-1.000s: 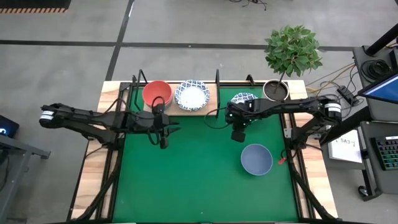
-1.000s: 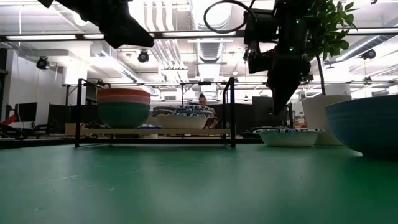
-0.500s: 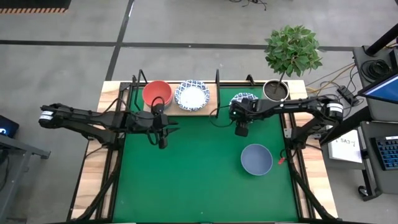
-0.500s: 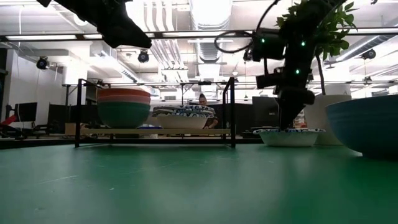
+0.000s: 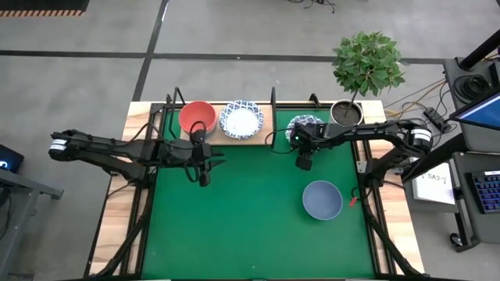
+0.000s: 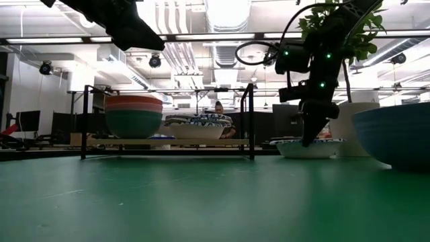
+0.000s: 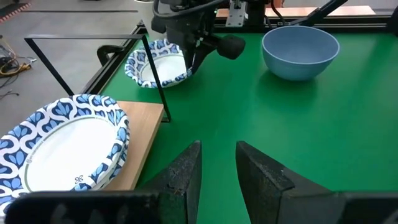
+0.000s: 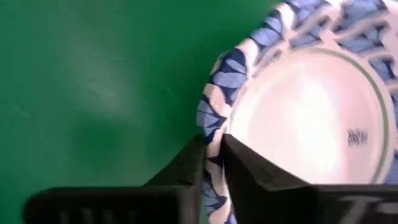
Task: Place and stack bowls onto a shelf
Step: Stack the white bowl on top of the white bowls on the shelf
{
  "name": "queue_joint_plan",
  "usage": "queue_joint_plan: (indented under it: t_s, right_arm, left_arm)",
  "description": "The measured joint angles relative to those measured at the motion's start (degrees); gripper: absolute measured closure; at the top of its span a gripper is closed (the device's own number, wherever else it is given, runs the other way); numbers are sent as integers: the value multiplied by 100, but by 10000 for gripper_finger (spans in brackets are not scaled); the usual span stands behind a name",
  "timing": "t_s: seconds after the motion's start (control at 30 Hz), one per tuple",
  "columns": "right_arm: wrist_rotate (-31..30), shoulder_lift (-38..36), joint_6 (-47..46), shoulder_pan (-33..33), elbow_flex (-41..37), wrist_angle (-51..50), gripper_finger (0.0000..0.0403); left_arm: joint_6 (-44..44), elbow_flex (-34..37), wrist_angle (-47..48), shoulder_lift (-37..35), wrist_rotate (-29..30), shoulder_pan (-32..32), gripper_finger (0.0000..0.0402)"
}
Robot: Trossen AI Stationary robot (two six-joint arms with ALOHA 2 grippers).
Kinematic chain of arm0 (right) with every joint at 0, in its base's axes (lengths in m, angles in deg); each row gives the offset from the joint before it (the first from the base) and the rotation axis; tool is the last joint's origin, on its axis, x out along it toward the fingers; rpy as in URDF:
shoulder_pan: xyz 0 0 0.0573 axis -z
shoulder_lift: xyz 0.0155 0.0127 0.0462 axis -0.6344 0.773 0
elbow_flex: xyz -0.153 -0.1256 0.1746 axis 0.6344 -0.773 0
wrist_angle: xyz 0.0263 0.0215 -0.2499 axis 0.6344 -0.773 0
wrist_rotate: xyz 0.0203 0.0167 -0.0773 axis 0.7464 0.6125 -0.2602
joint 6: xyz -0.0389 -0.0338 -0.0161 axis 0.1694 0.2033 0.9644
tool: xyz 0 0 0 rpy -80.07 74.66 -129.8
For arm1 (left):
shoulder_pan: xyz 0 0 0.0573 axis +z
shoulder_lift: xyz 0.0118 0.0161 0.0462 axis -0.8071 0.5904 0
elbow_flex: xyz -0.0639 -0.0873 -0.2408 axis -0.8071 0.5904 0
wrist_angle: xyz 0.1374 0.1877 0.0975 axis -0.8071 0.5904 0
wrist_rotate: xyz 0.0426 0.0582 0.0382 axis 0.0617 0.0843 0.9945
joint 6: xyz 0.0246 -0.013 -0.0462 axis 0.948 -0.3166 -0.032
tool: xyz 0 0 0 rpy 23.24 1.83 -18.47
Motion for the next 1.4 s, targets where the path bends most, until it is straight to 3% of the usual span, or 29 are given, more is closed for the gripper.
queue_joint_plan:
  t_s: [0.07,0.33,0.5,0.67,0.93,1.07,1.4]
  right_arm:
    - [62,-11,-33,0,2,20,384]
    - [167,-434,-515,-272,324,-582,390]
    - [835,-788,-948,-754,770,-987,390]
    - [1804,-910,-1271,-1298,1233,-822,390]
    - [1909,-410,-846,-2229,2151,-145,390]
    - [1514,59,-289,-2446,2848,7,390]
    - [-416,1590,1202,-2208,4726,-904,390]
  left_arm:
    - [0,0,0,2,2,0,320]
    - [6,0,-2,2,2,0,320]
    - [44,0,-5,4,2,2,320]
    - [44,1,-105,7,2,2,320]
    - [66,2,-261,0,2,2,320]
    - [66,2,-339,-95,2,2,320]
    - [-153,161,-415,-923,99,-300,320]
